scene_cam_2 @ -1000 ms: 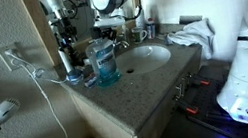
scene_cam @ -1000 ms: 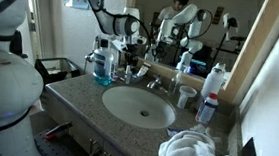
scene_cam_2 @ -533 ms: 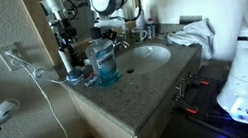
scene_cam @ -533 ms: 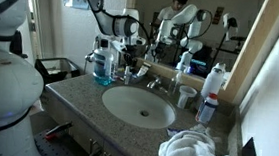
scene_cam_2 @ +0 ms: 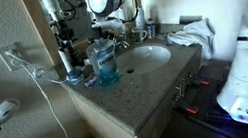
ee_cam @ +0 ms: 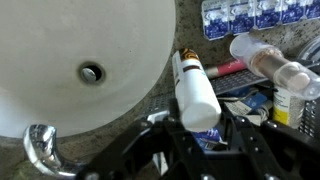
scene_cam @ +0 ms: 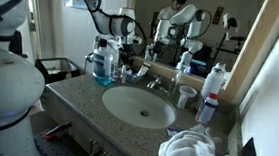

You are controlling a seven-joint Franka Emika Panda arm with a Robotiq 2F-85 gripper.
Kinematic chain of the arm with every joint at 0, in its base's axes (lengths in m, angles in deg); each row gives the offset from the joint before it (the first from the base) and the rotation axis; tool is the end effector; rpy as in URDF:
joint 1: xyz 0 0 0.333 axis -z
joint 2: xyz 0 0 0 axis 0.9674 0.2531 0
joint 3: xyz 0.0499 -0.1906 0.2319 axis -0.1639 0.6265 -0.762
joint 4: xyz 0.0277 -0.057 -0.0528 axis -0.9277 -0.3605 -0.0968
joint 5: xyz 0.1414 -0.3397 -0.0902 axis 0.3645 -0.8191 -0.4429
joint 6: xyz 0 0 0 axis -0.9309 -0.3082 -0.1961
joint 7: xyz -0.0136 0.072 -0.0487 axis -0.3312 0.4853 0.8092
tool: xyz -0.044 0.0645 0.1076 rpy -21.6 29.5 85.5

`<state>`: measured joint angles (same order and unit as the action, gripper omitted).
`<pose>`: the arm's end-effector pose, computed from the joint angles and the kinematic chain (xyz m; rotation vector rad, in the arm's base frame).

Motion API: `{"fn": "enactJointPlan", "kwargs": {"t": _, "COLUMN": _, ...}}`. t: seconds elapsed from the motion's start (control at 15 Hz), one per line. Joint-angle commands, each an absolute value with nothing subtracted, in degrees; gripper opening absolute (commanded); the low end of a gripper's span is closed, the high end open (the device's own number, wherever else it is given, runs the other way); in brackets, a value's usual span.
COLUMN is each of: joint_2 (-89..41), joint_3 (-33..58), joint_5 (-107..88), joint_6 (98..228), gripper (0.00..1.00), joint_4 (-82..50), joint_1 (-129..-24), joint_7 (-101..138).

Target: Move the small white bottle to the left of the sink

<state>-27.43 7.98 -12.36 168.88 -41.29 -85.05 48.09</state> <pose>0.5825 0.1042 0.3166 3.0797 -0.5430 0.2828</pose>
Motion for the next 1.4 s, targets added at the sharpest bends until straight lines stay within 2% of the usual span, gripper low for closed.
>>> {"fn": "enactJointPlan", "kwargs": {"t": 0.0, "joint_2": -26.67, "joint_3": 7.62, "joint_5": -12.76, "joint_6": 167.69, "gripper": 0.13, "joint_4": -39.89, "joint_1": -85.83, "joint_7": 49.59}}
{"fn": "enactJointPlan", "kwargs": {"t": 0.27, "joint_2": -26.33, "joint_3": 7.74, "joint_5": -13.04, "joint_6": 167.49, "gripper": 0.13, "joint_4": -39.62, "joint_1": -86.41, "joint_7": 49.8}}
{"fn": "enactJointPlan", "kwargs": {"t": 0.33, "joint_2": -26.36, "joint_3": 7.77, "joint_5": -13.14, "joint_6": 167.57, "gripper": 0.29, "joint_4": -39.68, "joint_1": -86.49, "joint_7": 49.86}}
{"fn": "enactJointPlan", "kwargs": {"t": 0.4, "joint_2": -26.38, "joint_3": 7.82, "joint_5": -13.27, "joint_6": 167.54, "gripper": 0.63, "joint_4": -39.68, "joint_1": -86.56, "joint_7": 49.98}}
{"fn": "enactJointPlan", "kwargs": {"t": 0.47, "joint_2": -26.38, "joint_3": 7.82, "joint_5": -13.25, "joint_6": 167.45, "gripper": 0.64, "joint_4": -39.64, "joint_1": -86.58, "joint_7": 50.01}}
{"fn": "enactJointPlan", "kwargs": {"t": 0.8, "joint_2": -26.51, "joint_3": 7.83, "joint_5": -13.51, "joint_6": 167.25, "gripper": 0.98, "joint_4": -39.52, "joint_1": -86.74, "joint_7": 50.66}}
{"fn": "enactJointPlan", "kwargs": {"t": 1.33, "joint_2": -27.01, "joint_3": 8.07, "joint_5": -13.13, "joint_6": 166.16, "gripper": 1.0, "joint_4": -37.68, "joint_1": -86.48, "joint_7": 51.26}}
